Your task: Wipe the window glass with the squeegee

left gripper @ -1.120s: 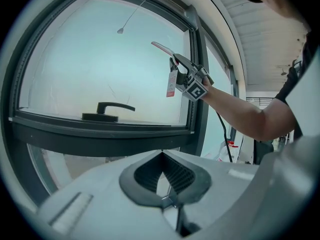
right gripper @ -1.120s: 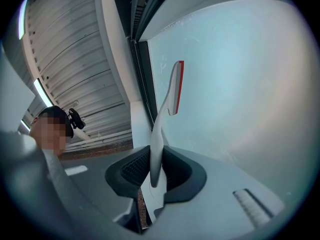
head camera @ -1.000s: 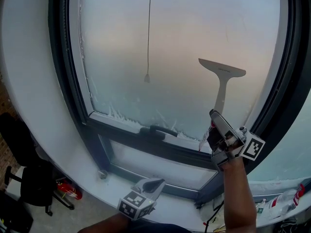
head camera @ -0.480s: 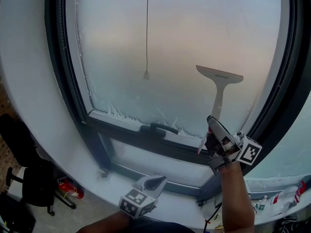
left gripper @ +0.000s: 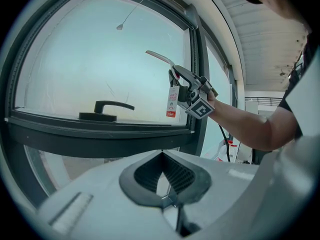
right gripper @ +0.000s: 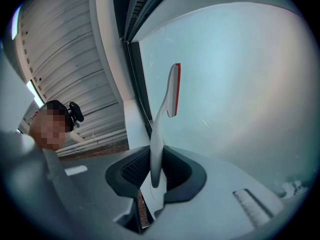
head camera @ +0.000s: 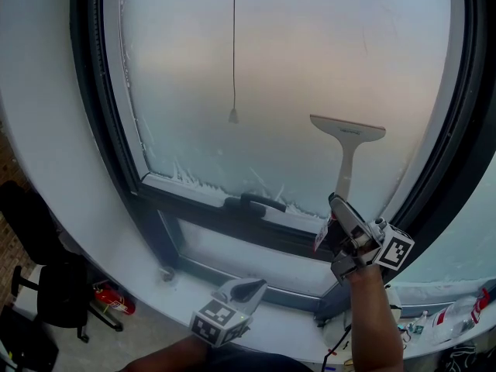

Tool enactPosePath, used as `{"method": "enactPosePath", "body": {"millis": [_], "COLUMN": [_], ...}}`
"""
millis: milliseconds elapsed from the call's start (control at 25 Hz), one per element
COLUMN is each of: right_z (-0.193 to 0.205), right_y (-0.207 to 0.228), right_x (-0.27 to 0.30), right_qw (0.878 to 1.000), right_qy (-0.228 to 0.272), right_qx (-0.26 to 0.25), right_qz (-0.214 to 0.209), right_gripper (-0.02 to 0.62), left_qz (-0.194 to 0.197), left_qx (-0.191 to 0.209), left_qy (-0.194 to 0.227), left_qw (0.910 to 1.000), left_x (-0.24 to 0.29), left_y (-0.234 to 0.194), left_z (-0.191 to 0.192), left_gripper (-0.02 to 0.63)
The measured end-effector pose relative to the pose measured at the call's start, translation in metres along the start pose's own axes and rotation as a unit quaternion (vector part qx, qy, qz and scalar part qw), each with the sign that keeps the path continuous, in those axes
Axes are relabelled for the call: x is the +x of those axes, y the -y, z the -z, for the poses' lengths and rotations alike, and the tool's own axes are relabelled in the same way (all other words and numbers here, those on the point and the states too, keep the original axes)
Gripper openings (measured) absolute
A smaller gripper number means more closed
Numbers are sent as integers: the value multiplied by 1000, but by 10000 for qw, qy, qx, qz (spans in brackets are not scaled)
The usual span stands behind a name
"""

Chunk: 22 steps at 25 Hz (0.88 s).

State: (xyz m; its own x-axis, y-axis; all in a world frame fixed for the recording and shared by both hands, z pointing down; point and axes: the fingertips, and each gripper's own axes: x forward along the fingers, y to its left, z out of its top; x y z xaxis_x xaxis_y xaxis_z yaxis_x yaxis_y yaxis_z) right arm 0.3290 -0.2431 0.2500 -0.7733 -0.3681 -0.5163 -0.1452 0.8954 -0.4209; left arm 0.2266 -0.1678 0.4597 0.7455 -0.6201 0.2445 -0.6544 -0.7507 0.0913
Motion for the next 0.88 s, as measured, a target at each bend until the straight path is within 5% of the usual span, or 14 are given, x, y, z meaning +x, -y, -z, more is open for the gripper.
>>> {"method": "enactPosePath", "body": {"millis": [880], "right_z": [53], "right_y": [27], "right_x": [-32], "right_qw": [9992], "right_qy": [257], "right_qx": [142], "right_qz": [286], "right_gripper": [89], "left_qz": [-2], "left_qx": [4], "left_qy": [-143], "left_qw": [9999], "left_x": [8], "left_y": [-4], "left_z": [5], "left_gripper": [1]}}
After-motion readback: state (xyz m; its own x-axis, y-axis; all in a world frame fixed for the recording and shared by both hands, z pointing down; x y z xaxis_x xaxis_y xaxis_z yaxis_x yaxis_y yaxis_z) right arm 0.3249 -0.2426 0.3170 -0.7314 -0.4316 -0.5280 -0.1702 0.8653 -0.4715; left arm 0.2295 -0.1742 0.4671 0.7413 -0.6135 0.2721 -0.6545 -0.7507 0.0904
